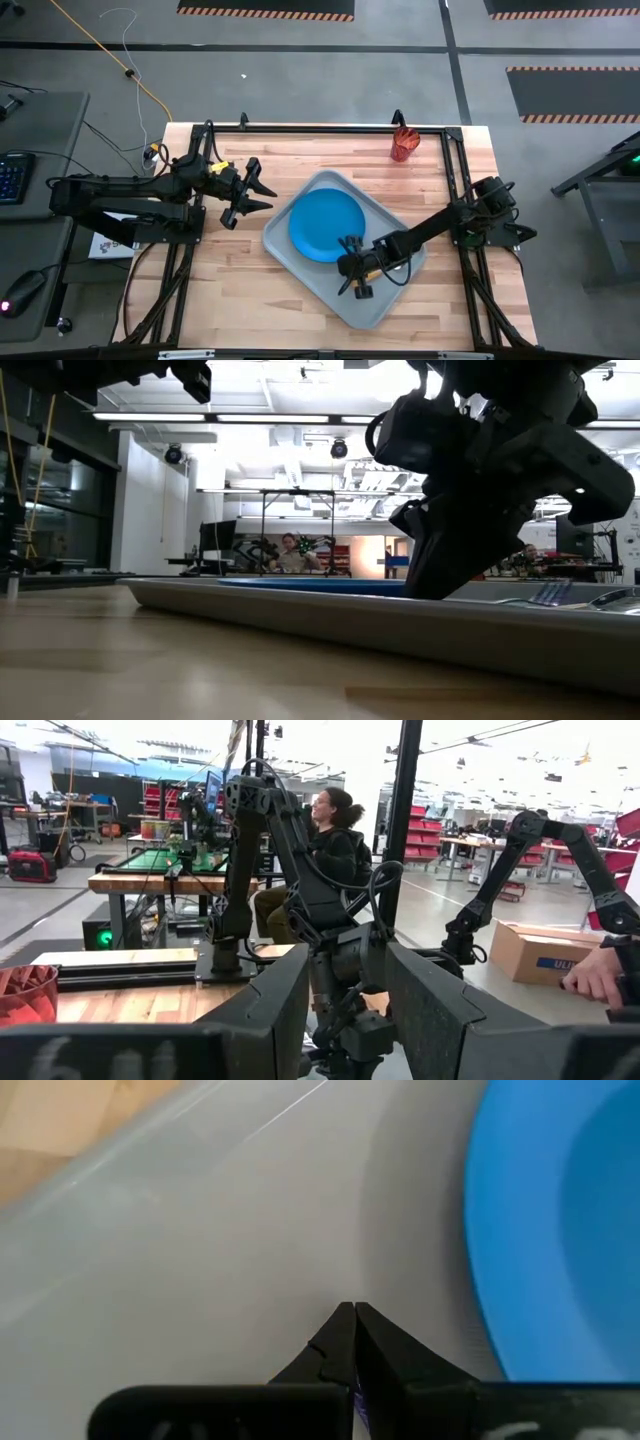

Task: Pick and place plate/cup/fork/spoon on tray
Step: Adjust the yellow spoon on the gray serving tray

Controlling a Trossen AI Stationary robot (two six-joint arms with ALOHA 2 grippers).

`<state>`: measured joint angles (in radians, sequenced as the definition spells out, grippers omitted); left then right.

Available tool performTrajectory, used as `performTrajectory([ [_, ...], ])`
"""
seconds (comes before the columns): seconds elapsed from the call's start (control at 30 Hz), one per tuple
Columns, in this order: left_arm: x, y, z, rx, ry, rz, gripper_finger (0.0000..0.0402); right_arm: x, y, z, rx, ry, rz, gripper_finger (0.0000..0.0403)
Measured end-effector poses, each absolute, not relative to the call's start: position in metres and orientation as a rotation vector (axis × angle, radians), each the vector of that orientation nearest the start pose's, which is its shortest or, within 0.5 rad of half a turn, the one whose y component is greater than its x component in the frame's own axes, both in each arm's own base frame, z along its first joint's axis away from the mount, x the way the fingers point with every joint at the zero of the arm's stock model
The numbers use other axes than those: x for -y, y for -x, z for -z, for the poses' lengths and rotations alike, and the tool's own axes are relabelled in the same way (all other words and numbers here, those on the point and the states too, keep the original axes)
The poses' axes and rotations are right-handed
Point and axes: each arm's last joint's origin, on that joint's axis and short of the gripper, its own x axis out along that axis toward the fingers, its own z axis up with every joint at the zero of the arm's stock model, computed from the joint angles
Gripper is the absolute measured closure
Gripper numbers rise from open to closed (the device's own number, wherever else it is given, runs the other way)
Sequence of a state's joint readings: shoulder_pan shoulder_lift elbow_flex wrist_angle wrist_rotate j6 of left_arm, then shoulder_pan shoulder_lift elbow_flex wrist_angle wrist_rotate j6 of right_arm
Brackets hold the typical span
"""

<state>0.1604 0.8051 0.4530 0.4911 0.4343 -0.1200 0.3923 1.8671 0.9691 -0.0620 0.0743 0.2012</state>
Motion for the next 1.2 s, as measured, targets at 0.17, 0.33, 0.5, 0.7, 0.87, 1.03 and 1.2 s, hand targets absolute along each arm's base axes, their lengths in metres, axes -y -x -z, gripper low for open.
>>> performTrajectory([
  [0.17, -0.017, -0.18, -0.279, 0.117, 0.078, 0.281, 0.0277, -0.133, -0.326, -0.123, -0.966, 0.029, -0.217, 0.0403],
  [0.33, -0.017, -0.18, -0.279, 0.117, 0.078, 0.281, 0.0277, -0.133, -0.325, -0.123, -0.964, 0.028, -0.219, 0.0403],
  [0.5, -0.017, -0.18, -0.279, 0.119, 0.078, 0.281, 0.0277, -0.133, -0.325, -0.126, -0.963, 0.037, -0.226, 0.0403],
  [0.7, -0.017, -0.18, -0.279, 0.121, 0.077, 0.281, 0.0277, -0.133, -0.324, -0.131, -0.949, 0.049, -0.234, 0.0403],
  [0.87, -0.017, -0.18, -0.279, 0.123, 0.076, 0.282, 0.0277, -0.133, -0.319, -0.151, -0.906, 0.059, -0.254, 0.0403],
  [1.03, -0.017, -0.18, -0.279, 0.122, 0.077, 0.282, 0.0277, -0.143, -0.297, -0.174, -0.97, -0.04, -0.284, 0.0403],
  [1.2, -0.017, -0.18, -0.279, 0.117, 0.079, 0.282, 0.0277, -0.171, -0.271, -0.181, -1.095, -0.214, -0.343, 0.0403],
])
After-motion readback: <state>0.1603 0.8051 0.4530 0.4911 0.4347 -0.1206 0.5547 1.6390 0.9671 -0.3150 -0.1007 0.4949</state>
